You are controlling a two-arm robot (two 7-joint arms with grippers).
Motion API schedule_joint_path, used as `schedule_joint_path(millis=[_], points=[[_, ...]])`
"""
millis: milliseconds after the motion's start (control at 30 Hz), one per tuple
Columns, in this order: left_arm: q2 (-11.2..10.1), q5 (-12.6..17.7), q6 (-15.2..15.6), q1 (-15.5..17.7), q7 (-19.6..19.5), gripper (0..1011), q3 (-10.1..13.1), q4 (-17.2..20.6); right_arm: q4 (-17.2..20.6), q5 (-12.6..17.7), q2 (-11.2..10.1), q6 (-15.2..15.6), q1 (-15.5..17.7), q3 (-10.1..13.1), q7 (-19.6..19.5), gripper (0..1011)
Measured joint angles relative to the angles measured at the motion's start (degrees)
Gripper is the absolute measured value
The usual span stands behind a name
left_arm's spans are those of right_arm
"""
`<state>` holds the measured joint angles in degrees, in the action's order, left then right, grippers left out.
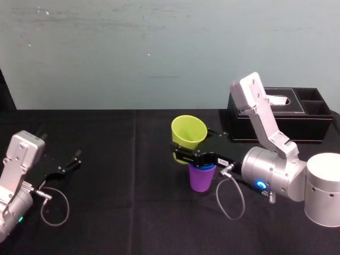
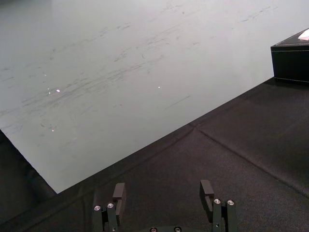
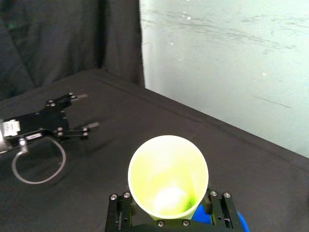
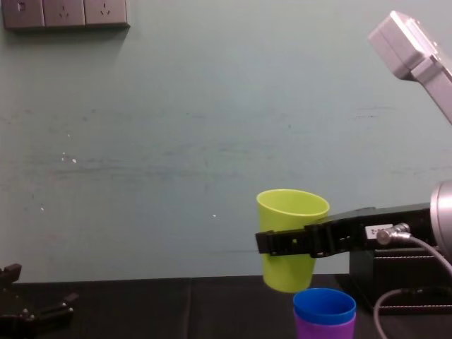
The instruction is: Stack the three plastic cups sequentially using one hand.
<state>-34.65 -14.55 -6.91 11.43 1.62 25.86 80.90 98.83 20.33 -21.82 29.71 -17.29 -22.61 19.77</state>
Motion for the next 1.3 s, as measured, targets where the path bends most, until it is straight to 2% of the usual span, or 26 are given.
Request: schedule_joint_path(millis=[600,1300], points=[[0.0,0.0,0.0,0.0,0.0,1000,0.0,0.0,-3.8,0.6,-0.3,-1.4,-0.2,1.3,-2.8,734],[0.0,0.0,0.0,0.0,0.0,1000,0.0,0.0,-7.5,-0.1,0.4,-1.9,-1.0,1.2,-3.1,734]])
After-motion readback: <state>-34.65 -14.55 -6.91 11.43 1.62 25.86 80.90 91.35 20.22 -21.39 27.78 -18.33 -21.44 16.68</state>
